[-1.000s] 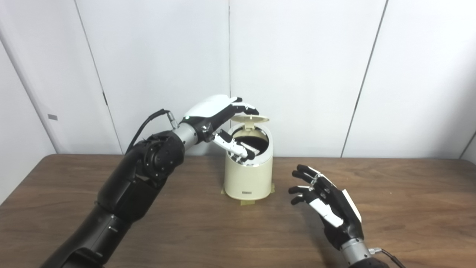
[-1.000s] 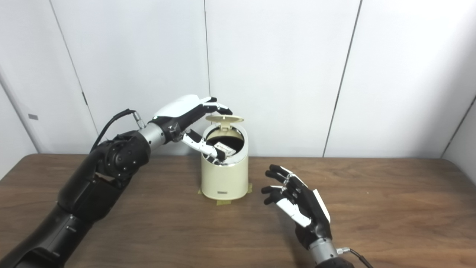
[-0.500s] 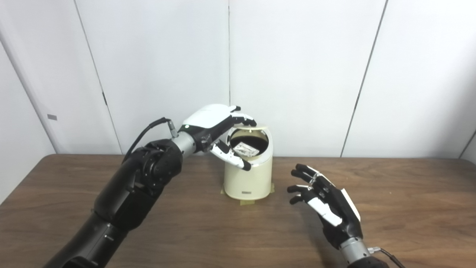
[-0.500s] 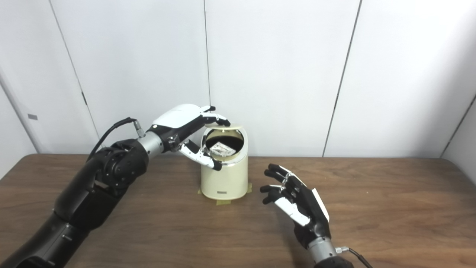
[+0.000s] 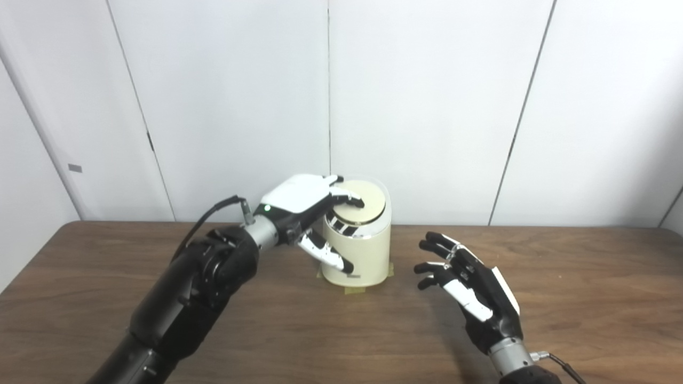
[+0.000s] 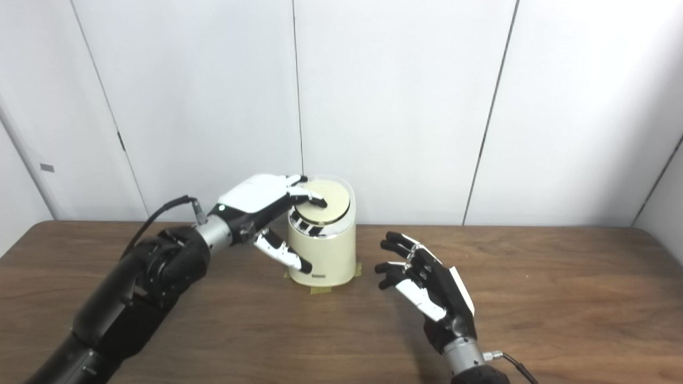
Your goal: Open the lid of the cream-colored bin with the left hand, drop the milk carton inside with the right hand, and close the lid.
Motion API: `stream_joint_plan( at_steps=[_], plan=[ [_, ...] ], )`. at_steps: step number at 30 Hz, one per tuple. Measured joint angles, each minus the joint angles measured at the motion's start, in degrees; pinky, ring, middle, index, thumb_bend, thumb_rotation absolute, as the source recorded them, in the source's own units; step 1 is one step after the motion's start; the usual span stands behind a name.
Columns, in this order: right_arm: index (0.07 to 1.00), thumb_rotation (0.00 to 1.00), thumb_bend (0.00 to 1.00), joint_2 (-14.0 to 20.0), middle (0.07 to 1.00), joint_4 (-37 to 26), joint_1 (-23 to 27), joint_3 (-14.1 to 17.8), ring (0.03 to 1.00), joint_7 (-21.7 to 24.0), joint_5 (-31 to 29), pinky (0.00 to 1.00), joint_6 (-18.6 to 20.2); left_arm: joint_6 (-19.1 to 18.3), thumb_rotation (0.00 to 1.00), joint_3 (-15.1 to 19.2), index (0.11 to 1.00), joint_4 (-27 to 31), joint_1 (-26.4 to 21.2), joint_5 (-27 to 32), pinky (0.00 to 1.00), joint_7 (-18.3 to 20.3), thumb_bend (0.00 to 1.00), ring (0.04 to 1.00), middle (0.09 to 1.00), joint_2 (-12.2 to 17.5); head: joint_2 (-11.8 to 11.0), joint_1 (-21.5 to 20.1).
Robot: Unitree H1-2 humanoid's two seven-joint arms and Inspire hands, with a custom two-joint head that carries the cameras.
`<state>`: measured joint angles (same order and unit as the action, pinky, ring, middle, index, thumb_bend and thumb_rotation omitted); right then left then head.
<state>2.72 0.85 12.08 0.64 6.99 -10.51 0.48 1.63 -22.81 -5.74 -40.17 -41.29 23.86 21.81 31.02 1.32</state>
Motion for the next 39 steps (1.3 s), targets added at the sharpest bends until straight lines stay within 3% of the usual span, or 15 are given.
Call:
stream_joint_plan(
  at_steps=[7, 12, 20, 26, 32, 36, 37, 39],
  plan=[
    [0.763, 0.5, 0.75, -0.1, 0.783, -1.0, 0.0, 0.0, 0.602, -0.2, 0.5, 0.46, 0.9, 0.8, 0.39, -1.1, 0.896, 0.6, 2.0, -2.5, 1.0, -1.8, 0.99, 1.0, 0.905, 0.0, 0.5, -0.3],
    [0.761, 0.51, 0.74, -0.4, 0.775, -1.5, 0.0, 0.0, 0.59, -0.3, 1.0, 0.45, 1.2, 1.0, 0.42, -3.8, 0.908, 1.6, 2.5, -8.3, 1.0, -3.0, 0.98, 1.0, 0.914, 0.2, 0.8, -0.4],
    [0.758, 0.52, 0.72, -0.4, 0.776, -2.0, 0.0, 0.0, 0.596, -0.3, 1.9, 0.45, 1.3, 0.8, 0.41, -6.9, 0.811, 3.0, 2.5, -16.7, 1.0, -3.7, 1.0, 1.0, 0.829, 0.5, 0.9, -0.2],
    [0.76, 0.52, 0.73, -0.4, 0.778, -2.1, 0.0, 0.1, 0.603, -0.3, 1.9, 0.46, 1.4, -0.3, 0.43, -6.8, 0.786, 4.4, 2.8, -16.9, 1.0, -3.6, 1.0, 1.0, 0.795, 0.4, 0.9, -0.3],
    [0.756, 0.53, 0.73, -0.3, 0.78, -2.1, 0.0, 0.2, 0.597, -0.3, 2.2, 0.45, 1.4, -0.5, 0.43, -1.0, 0.887, 8.1, 9.9, -12.3, 1.0, -8.3, 0.91, 1.0, 0.897, -0.8, 0.8, -0.3],
    [0.756, 0.53, 0.73, -0.2, 0.782, -2.1, -0.1, 0.4, 0.597, -0.3, 2.3, 0.45, 1.4, -0.4, 0.36, 6.3, 0.884, 8.1, 16.2, -5.8, 1.0, -14.8, 0.82, 0.971, 0.881, -5.2, 0.8, -0.2],
    [0.757, 0.52, 0.72, -0.2, 0.785, -2.2, 0.0, 0.4, 0.602, -0.3, 2.3, 0.45, 1.4, -0.7, 0.37, 8.4, 0.882, 8.3, 17.1, -3.0, 0.83, -15.2, 0.76, 0.913, 0.888, -6.3, 0.9, -0.1],
    [0.758, 0.51, 0.72, -0.2, 0.785, -2.1, 0.0, 0.4, 0.604, -0.3, 2.2, 0.46, 1.4, -1.6, 0.31, 13.3, 0.848, 9.8, 18.4, 3.5, 0.74, -15.6, 0.78, 0.866, 0.872, -8.5, 0.9, 0.0]
  ],
)
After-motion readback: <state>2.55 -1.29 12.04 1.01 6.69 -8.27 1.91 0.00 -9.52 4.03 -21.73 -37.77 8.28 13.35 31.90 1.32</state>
